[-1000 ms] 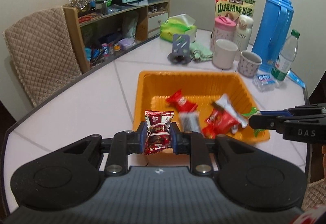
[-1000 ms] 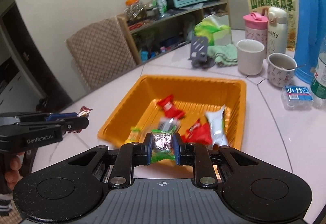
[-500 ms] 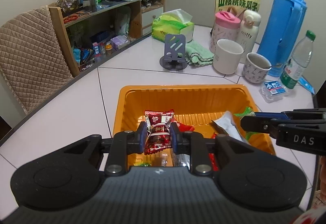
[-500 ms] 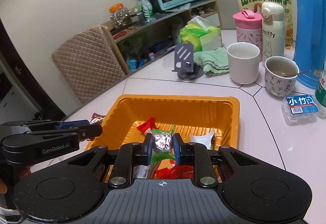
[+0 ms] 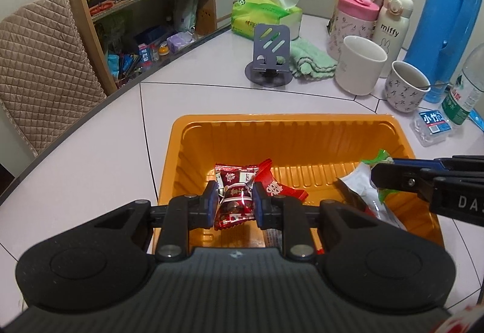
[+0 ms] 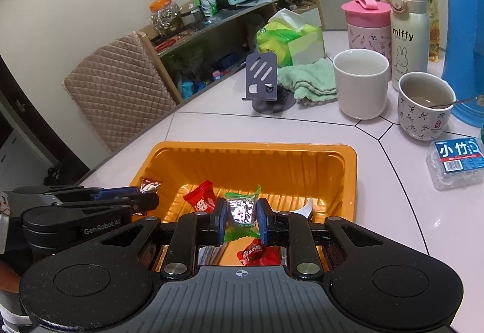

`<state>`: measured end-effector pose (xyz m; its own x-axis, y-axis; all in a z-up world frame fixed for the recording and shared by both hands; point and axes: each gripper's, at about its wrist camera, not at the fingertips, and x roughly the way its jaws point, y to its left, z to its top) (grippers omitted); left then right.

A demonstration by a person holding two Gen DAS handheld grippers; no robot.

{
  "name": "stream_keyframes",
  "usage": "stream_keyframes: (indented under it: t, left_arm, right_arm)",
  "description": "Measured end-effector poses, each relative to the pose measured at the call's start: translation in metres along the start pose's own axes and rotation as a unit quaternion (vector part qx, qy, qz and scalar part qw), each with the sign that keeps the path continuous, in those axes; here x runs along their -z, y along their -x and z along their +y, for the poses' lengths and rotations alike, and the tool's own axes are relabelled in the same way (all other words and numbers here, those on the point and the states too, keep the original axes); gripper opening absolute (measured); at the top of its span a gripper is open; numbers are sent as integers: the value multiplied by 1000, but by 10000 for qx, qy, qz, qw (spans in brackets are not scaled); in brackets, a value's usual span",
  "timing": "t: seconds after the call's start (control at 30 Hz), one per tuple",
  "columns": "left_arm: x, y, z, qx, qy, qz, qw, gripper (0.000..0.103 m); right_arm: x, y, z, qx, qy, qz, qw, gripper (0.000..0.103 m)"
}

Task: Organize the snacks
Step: 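Carry both packets in both grippers over the orange tray, then open both grippers to drop the packets into the tray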

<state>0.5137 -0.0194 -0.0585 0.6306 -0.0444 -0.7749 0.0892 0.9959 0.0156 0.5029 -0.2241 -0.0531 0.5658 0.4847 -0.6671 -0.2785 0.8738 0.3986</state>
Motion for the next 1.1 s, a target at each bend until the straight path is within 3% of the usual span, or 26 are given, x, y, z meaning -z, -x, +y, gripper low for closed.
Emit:
stream_keyframes:
  t: [1.1]
  left_arm:
    - [-9,3,10,36,244,-44,9997,32]
  right_arm:
    - [-10,-26,-4,-70,-44,75,9999,22]
